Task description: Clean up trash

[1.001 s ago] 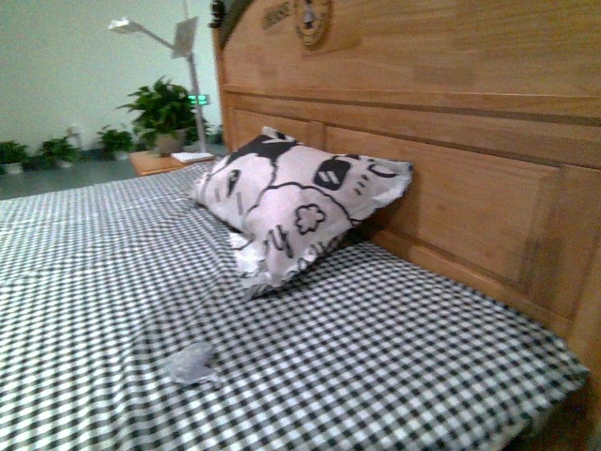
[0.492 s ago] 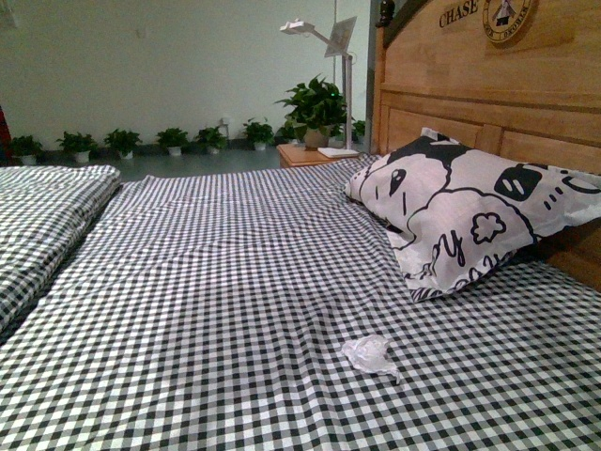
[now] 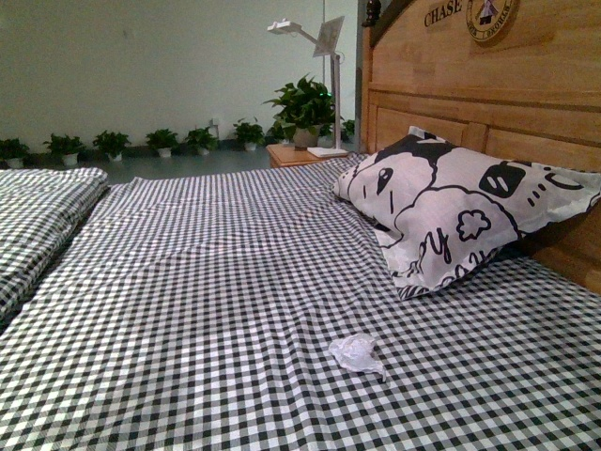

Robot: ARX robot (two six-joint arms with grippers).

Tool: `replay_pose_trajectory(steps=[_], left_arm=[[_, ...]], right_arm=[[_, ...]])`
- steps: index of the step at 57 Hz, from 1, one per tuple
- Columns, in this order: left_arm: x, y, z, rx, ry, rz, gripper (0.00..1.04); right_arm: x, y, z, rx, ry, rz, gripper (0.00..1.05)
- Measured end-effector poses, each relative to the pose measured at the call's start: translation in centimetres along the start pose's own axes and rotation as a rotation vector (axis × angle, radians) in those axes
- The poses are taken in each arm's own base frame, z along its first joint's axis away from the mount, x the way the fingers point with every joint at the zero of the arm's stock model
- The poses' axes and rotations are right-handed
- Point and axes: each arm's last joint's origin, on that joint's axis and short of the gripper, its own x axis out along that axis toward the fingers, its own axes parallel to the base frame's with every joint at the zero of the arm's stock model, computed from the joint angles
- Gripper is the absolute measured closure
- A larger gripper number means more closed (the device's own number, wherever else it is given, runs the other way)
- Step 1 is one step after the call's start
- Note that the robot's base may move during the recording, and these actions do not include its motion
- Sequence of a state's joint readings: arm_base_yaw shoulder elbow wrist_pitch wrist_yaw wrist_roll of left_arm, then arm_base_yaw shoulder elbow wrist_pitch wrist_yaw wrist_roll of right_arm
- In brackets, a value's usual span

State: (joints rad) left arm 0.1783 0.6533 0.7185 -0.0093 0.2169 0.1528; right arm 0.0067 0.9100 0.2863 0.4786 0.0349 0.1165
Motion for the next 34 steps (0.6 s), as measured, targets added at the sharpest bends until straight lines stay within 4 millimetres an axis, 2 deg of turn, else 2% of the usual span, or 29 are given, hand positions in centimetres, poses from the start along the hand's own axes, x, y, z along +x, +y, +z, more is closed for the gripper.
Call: replay_pose_trajectory(steps=[4,9,18,23,29,34], left_arm=[[2.4,0.2,1.5,0.049,-0.016,-0.064,0.78],[5.4,0.0,2.6,0.081,0.006,-0.162,0.78],[10.9,-0.9,2.1,0.133,0.079,-0.328,0.78],[13.5,-1.3,0.6,0.157,0.152,-0.404,0.78],[16.7,-1.6,-3.9,0.230,0.304,-0.461,0.78],[18.0,-1.7,-6.3,0.279,0.364,-0.478,0.78]], right_arm=[[0.0,0.0,0.0,0.000,0.000,-0.003,0.86],[0.0,0.0,0.0,0.000,0.000,-0.001,0.86],[0.0,0.0,0.0,0.000,0.000,-0.002,0.86],[0.0,0.0,0.0,0.000,0.000,-0.002,0.86],[0.0,0.0,0.0,0.000,0.000,-0.002,0.86],[0.0,0.0,0.0,0.000,0.000,-0.002,0.86]])
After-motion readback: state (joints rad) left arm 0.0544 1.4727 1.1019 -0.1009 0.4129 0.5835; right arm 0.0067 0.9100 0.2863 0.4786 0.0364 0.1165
